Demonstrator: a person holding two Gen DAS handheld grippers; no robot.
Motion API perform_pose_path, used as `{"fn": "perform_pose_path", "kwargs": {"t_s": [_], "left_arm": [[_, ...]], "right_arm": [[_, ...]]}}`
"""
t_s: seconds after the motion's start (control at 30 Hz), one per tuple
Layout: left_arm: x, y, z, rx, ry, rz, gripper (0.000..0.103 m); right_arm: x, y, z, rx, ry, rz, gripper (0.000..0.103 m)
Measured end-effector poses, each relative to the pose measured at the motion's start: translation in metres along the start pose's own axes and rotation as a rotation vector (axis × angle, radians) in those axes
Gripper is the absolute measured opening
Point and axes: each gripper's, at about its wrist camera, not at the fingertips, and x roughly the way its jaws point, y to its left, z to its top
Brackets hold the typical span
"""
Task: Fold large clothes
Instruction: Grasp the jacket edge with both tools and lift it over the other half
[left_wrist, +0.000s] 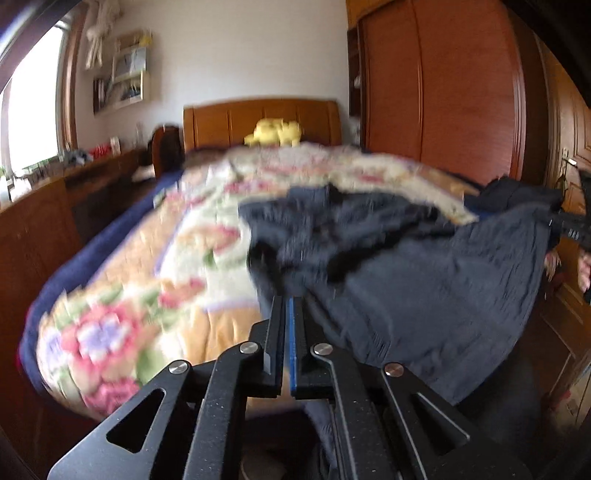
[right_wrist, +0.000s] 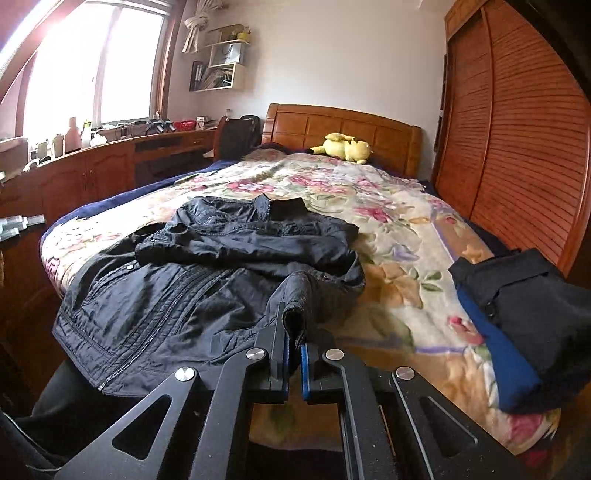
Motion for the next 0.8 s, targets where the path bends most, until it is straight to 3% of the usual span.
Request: {"fn": "perform_pose_path", "kwargs": {"t_s": [0.07,0.27,0.7,0.8], "left_arm": [[0.014,0.003,-0.013,-0.023,0.048,-0.019,0.027],[0.038,-0.012,-0.056,-0.063,0.146,-0.052,0.043],[0.053,-0.029,-0.094,-0.124,0.196,-0.127,0.043],[0.052,-0.029,-0.092,-0.118,0.190,-0.151,0.022]], "right_arm": [[0.000,0.000,0.001,-0.004,0.007,-0.005,0.004],[0.002,0.003,0.007,-0.013,0.013,-0.013,0.004],[0.014,0.006,0.003,-0.027,0.033,-0.011,0.004],[0.014,0.005,0.002,-0.023,0.029,-0.008,0.004]]}}
